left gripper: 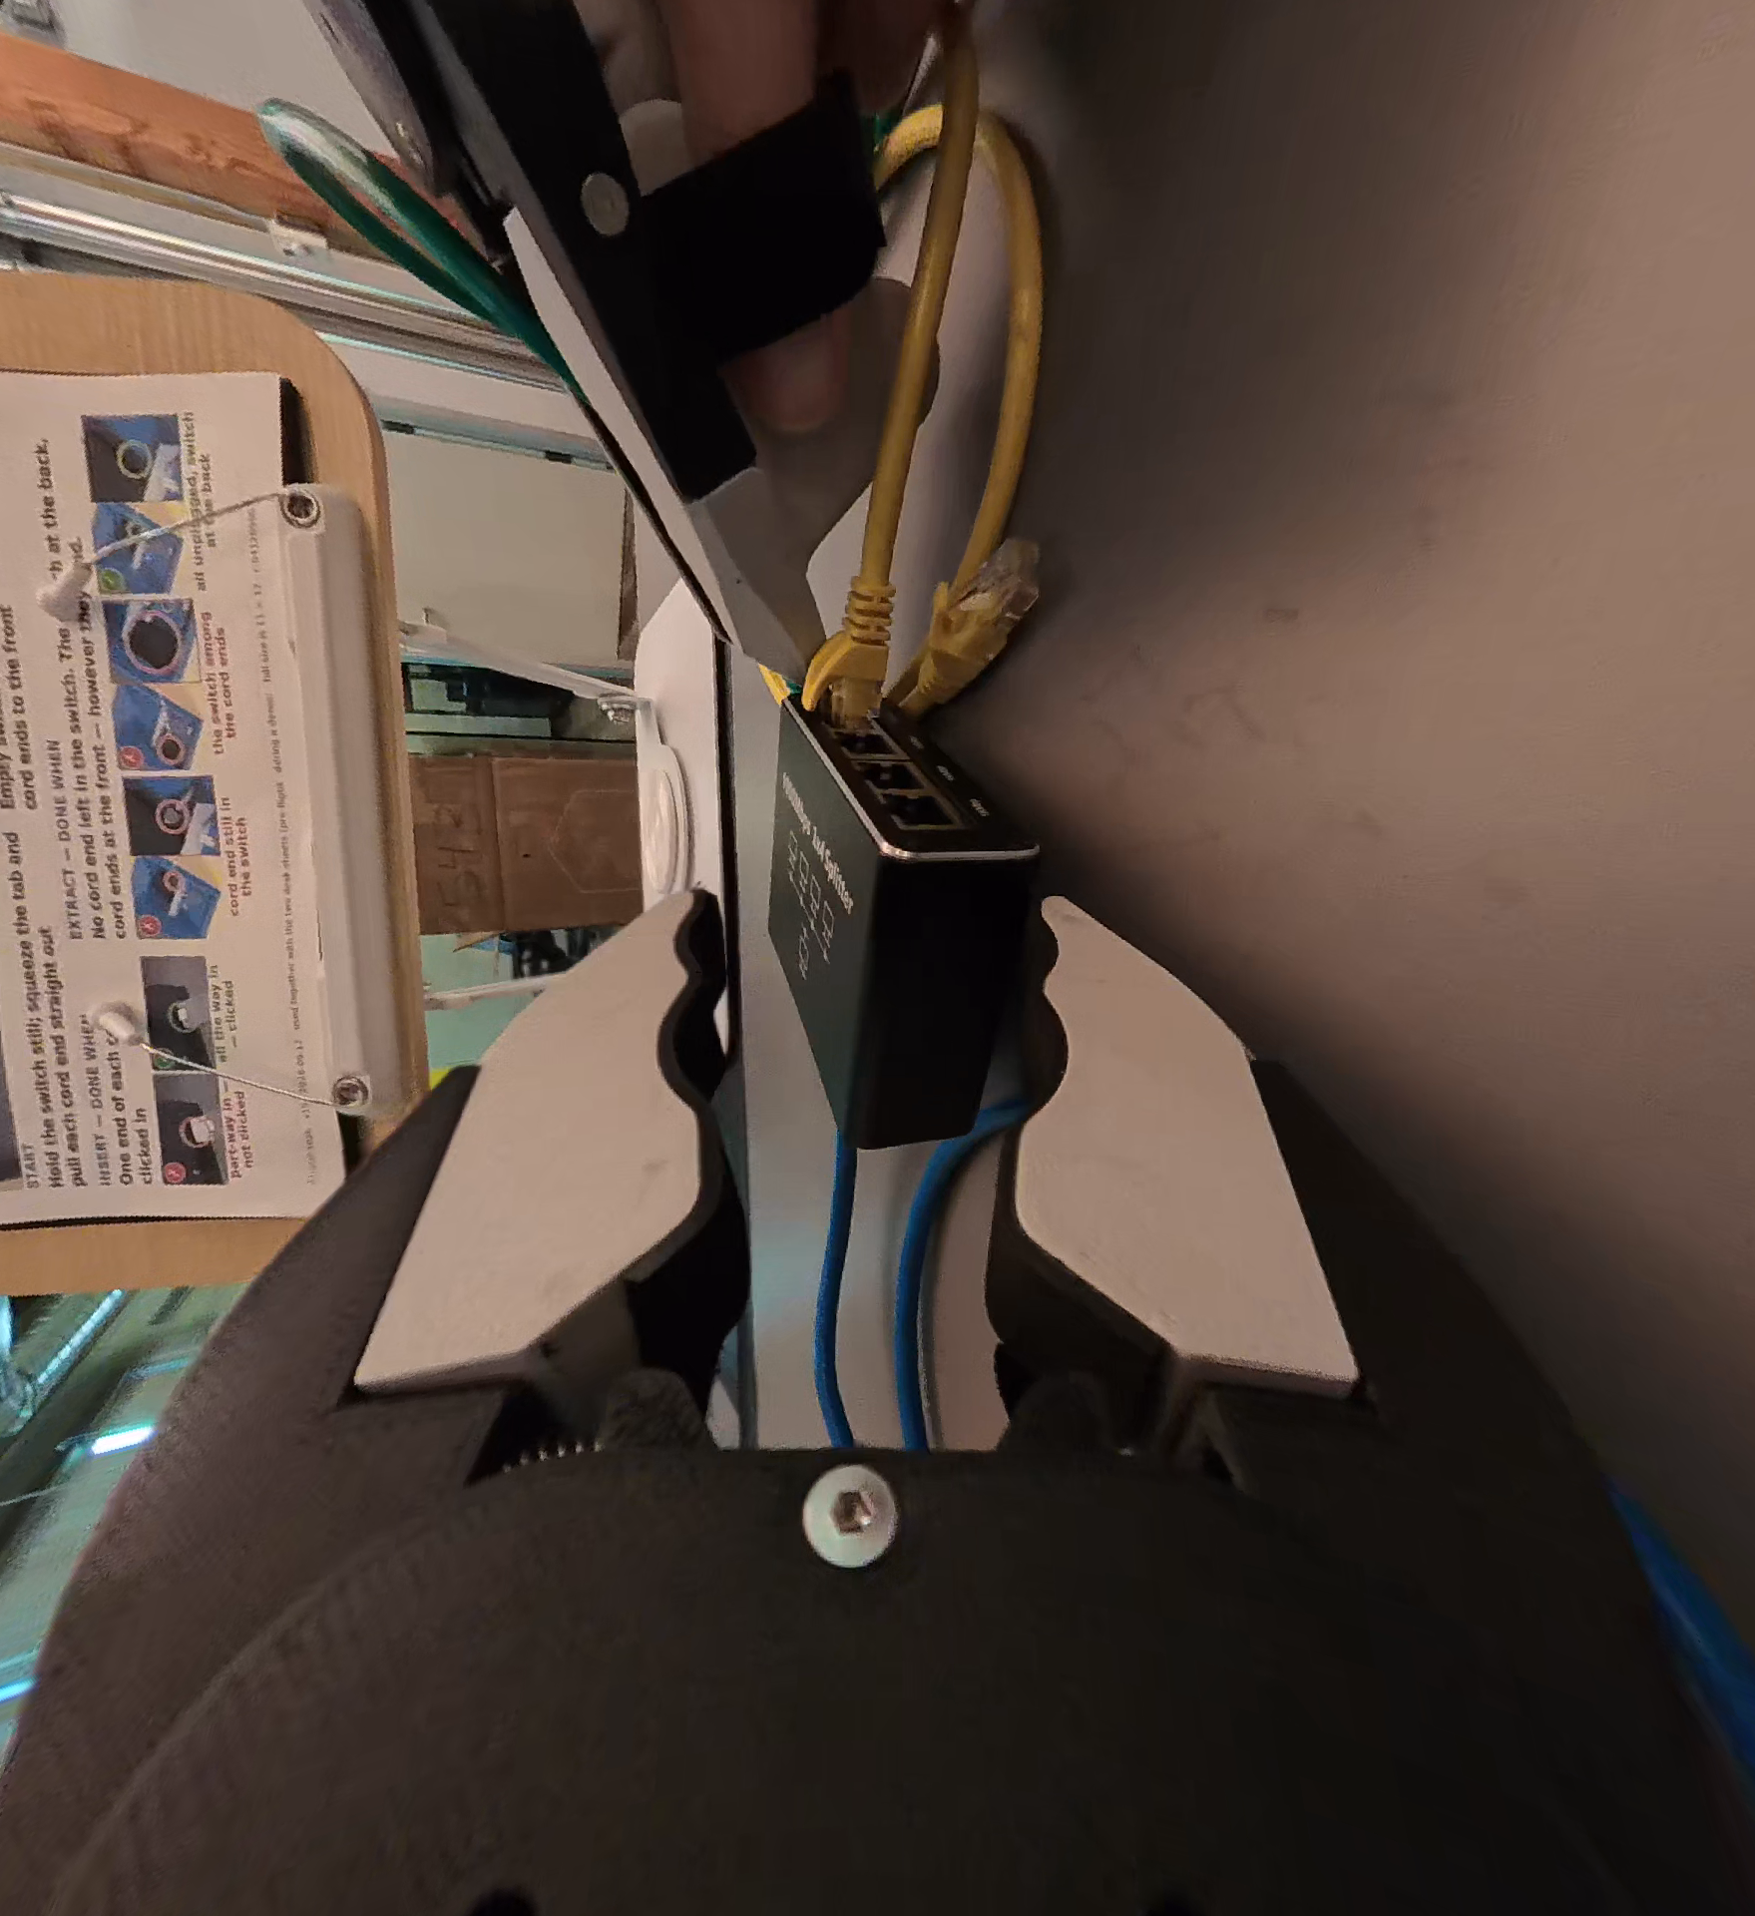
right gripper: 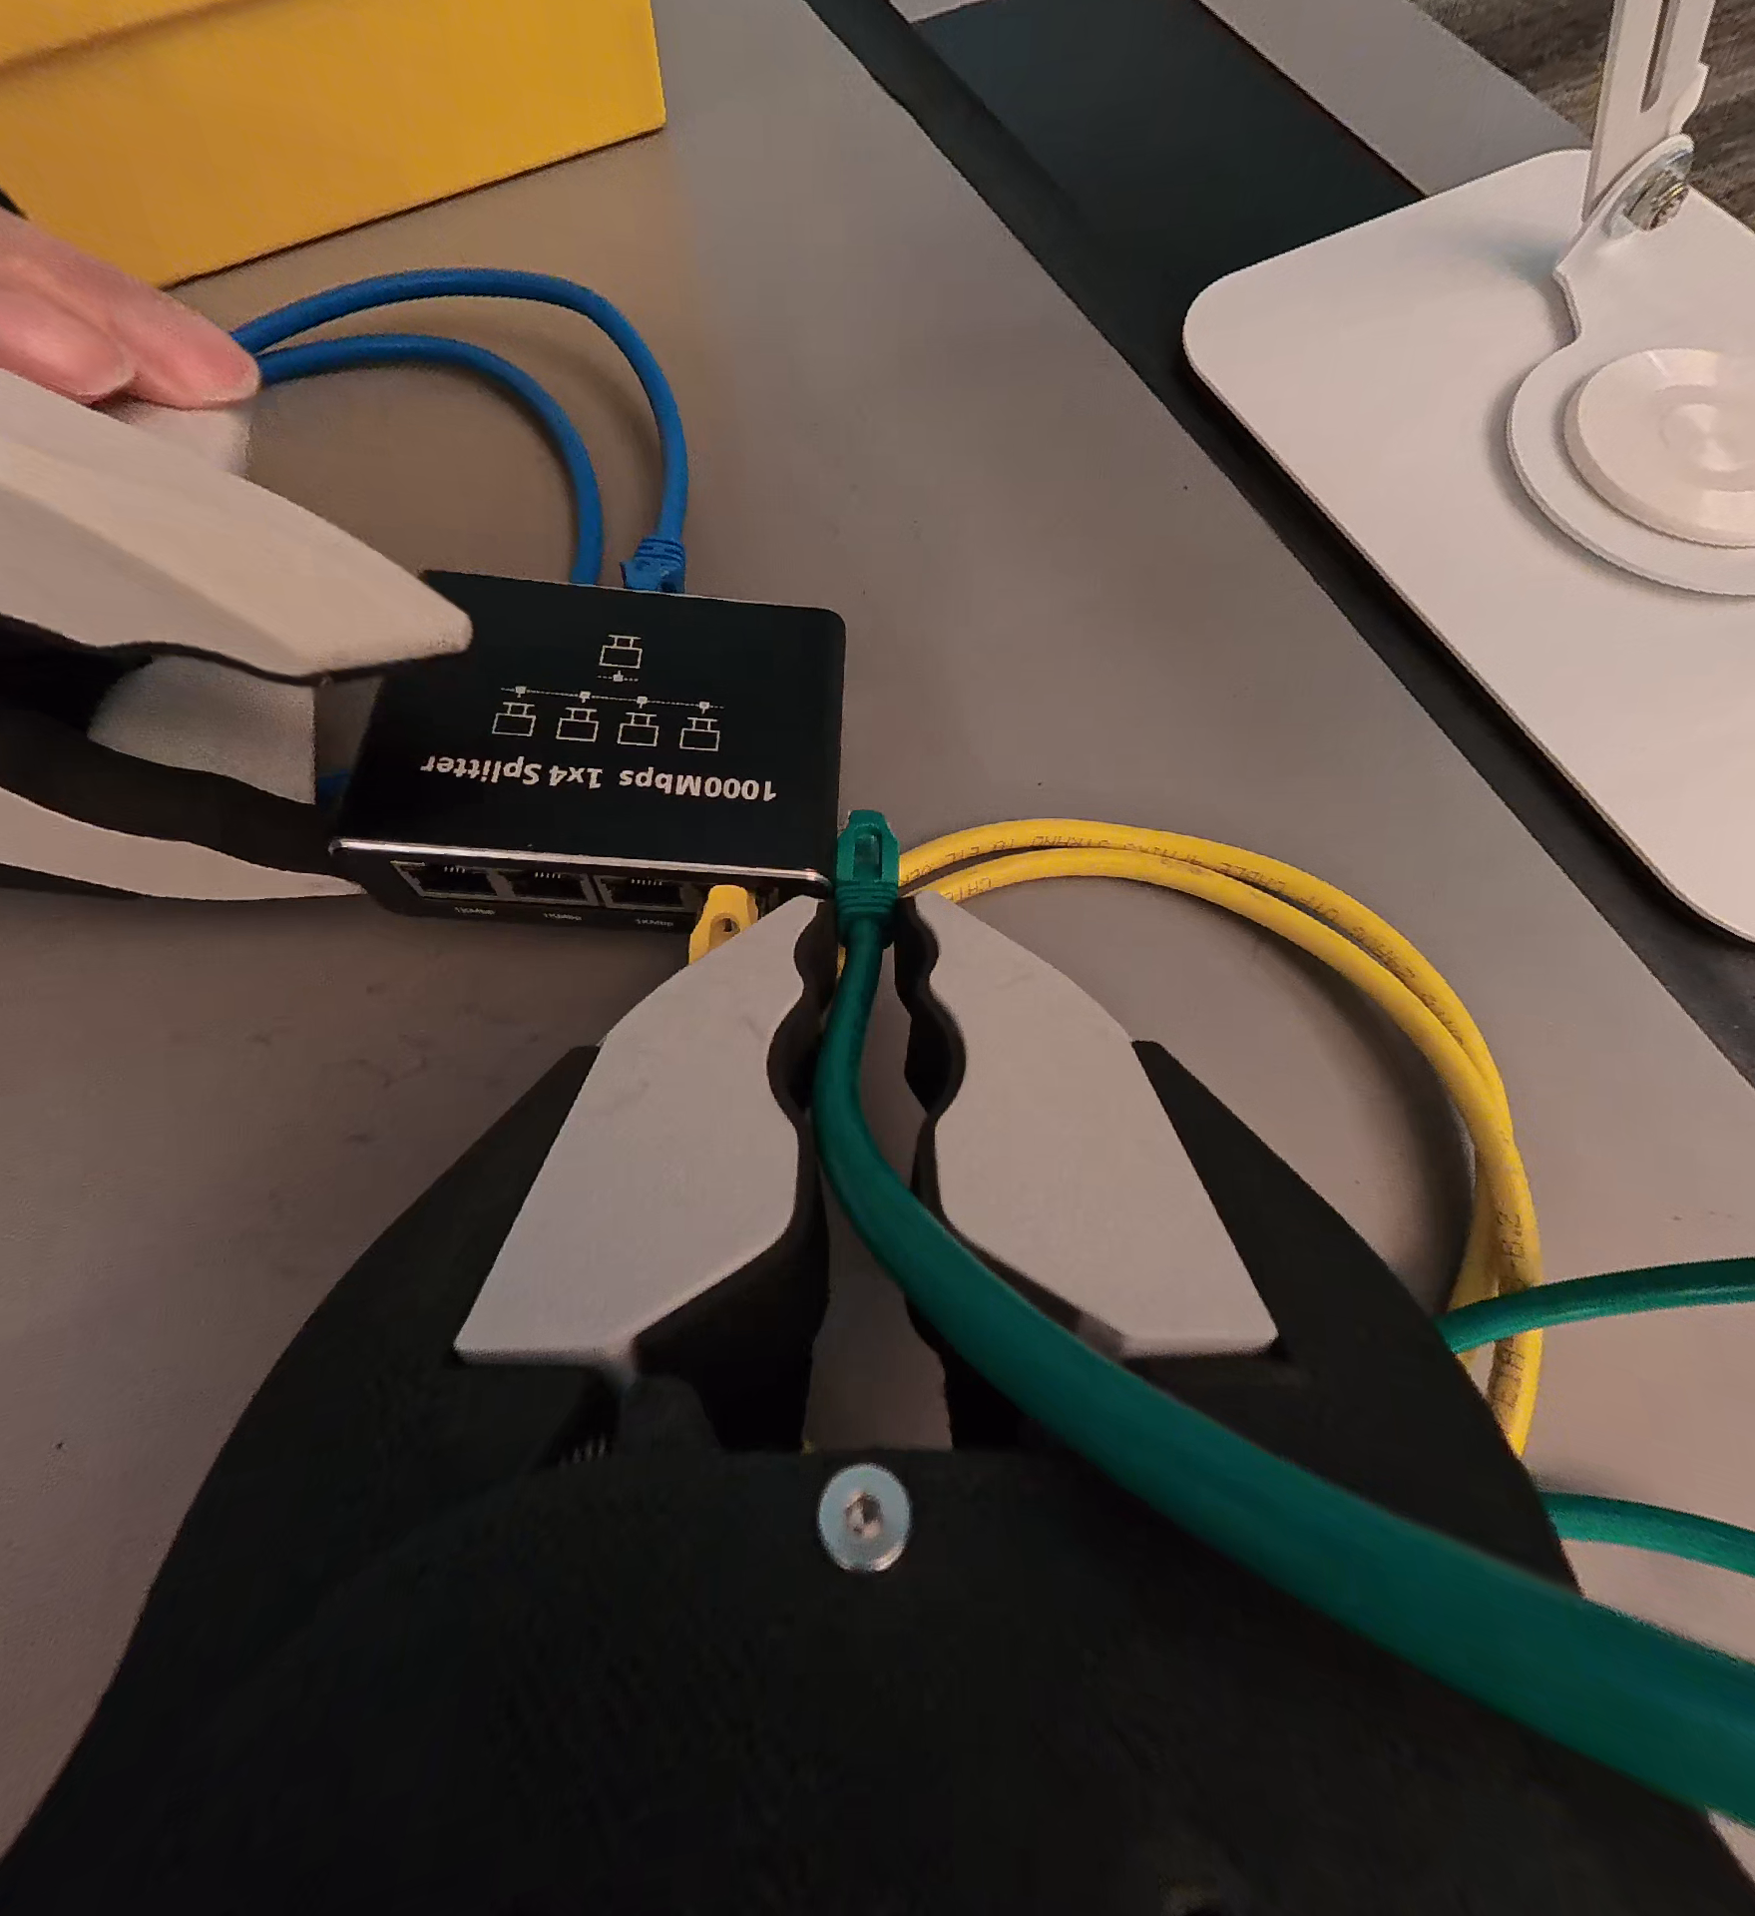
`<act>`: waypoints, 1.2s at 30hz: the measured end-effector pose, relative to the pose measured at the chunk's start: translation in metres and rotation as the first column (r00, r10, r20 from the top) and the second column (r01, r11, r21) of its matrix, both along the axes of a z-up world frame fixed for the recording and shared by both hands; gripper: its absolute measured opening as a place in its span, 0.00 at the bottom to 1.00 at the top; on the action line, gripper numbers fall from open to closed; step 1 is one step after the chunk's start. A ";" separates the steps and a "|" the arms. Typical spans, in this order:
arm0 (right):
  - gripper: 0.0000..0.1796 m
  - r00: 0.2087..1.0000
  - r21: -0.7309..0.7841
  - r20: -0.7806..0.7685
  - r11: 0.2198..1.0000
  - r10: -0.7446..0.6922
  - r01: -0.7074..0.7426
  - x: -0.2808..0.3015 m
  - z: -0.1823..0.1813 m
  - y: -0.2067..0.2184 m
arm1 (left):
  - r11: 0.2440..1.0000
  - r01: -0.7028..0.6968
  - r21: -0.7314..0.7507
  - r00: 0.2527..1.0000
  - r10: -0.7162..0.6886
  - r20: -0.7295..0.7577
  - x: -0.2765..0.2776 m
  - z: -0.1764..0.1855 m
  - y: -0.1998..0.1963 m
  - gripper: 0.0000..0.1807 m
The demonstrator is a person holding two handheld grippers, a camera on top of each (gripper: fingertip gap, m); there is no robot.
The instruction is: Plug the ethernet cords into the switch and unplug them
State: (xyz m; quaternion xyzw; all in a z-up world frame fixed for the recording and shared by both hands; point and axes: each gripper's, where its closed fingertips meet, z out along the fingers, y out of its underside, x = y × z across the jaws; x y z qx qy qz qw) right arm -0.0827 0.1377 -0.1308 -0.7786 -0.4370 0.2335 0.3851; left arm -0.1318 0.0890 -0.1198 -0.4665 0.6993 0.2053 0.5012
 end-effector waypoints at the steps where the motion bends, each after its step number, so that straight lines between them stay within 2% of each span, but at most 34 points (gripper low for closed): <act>1: 0.07 1.000 0.000 0.000 1.000 0.001 -0.001 0.000 0.000 0.000 | 1.000 0.016 -0.005 1.000 -0.016 -0.018 0.001 -0.002 -0.002 0.27; 2: 0.07 1.000 0.001 0.001 1.000 0.000 0.000 0.001 0.000 0.000 | 0.999 0.028 -0.035 0.999 -0.029 -0.044 0.001 -0.008 -0.004 0.19; 5: 0.07 1.000 -0.007 0.004 1.000 0.007 -0.007 0.003 0.000 -0.001 | 0.999 0.008 -0.053 1.000 -0.009 -0.027 0.003 -0.009 -0.006 0.18; 8: 0.07 0.999 -0.003 0.015 0.999 0.036 -0.036 0.007 0.008 -0.006 | 0.984 -0.002 -0.176 0.990 0.027 0.141 0.010 0.000 -0.015 0.18; 12: 0.07 0.998 0.026 0.021 0.998 0.064 -0.064 0.011 0.029 -0.014 | 0.903 0.048 -0.428 0.887 0.158 0.433 0.014 0.018 -0.027 0.18; 15: 0.07 0.998 0.042 0.045 0.998 0.037 -0.039 0.019 0.042 -0.014 | 0.803 0.130 -0.581 0.798 0.264 0.542 0.018 0.031 -0.036 0.18; 17: 0.07 0.997 0.032 0.071 0.999 0.020 -0.022 0.024 0.043 -0.015 | 0.753 0.157 -0.639 0.763 0.319 0.563 0.016 0.035 -0.039 0.18; 21: 0.07 0.995 -0.034 0.091 0.999 0.041 -0.038 0.025 0.032 -0.020 | 0.720 0.168 -0.673 0.768 0.332 0.547 0.015 0.037 -0.039 0.18; 29: 0.07 0.986 -0.115 0.147 0.991 0.083 -0.066 0.026 0.006 -0.026 | 0.595 0.056 -0.802 0.919 0.282 0.274 0.028 0.039 -0.024 0.19; 34: 0.07 0.992 -0.171 0.084 0.982 0.091 -0.076 0.024 0.003 -0.028 | 0.591 -0.066 -0.804 0.968 0.233 0.092 0.024 0.038 -0.013 0.20; 36: 0.07 0.994 -0.179 0.066 0.981 0.090 -0.077 0.022 0.001 -0.028 | 0.615 -0.122 -0.779 0.979 0.203 0.006 0.021 0.035 -0.009 0.21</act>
